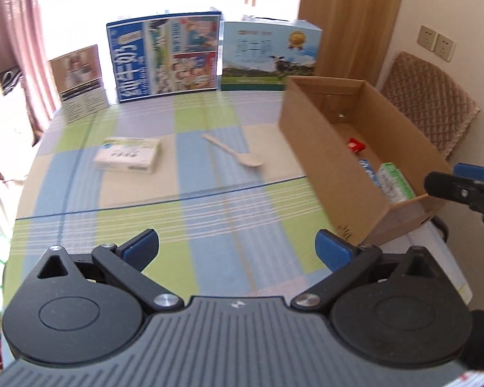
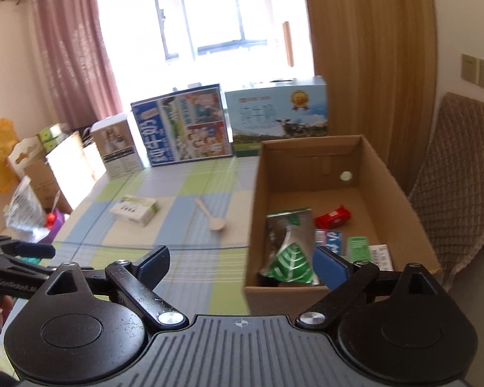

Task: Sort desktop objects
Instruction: 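Move both open tools back from the box toward the spoon and medicine box, then close the right tool on the wooden spoon handle while the left tool approaches the medicine box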

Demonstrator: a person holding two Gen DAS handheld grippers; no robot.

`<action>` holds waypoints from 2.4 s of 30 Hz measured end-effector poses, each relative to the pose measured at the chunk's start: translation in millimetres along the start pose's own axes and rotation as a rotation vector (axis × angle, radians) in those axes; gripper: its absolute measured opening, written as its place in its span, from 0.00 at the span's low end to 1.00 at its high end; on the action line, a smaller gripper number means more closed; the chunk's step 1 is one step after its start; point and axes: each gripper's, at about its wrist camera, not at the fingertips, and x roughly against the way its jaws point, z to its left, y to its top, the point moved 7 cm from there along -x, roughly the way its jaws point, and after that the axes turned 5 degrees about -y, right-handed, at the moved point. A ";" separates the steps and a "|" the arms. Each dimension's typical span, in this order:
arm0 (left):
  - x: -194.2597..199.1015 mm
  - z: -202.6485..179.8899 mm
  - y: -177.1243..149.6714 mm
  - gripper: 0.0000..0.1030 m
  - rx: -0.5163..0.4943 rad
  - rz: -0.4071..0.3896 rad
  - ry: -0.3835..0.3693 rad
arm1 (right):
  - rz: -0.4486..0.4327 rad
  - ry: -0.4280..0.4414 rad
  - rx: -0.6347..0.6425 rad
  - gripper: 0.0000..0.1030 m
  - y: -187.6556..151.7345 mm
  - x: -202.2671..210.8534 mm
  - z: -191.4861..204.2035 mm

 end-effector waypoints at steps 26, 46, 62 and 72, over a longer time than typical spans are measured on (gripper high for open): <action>-27.7 131.8 -22.2 0.99 0.113 0.034 0.134 | 0.021 0.113 0.197 0.93 -6.4 -101.9 102.7; -150.3 168.9 8.6 0.98 0.109 0.020 0.098 | 0.072 -0.047 0.209 0.76 -18.0 -262.3 74.7; -187.0 173.9 12.0 0.98 0.118 0.026 0.067 | 0.084 -0.116 0.169 0.59 -22.5 -321.8 52.1; -192.3 176.3 15.2 0.99 0.136 0.022 0.048 | 0.070 -0.065 0.195 0.21 -23.1 -320.9 62.2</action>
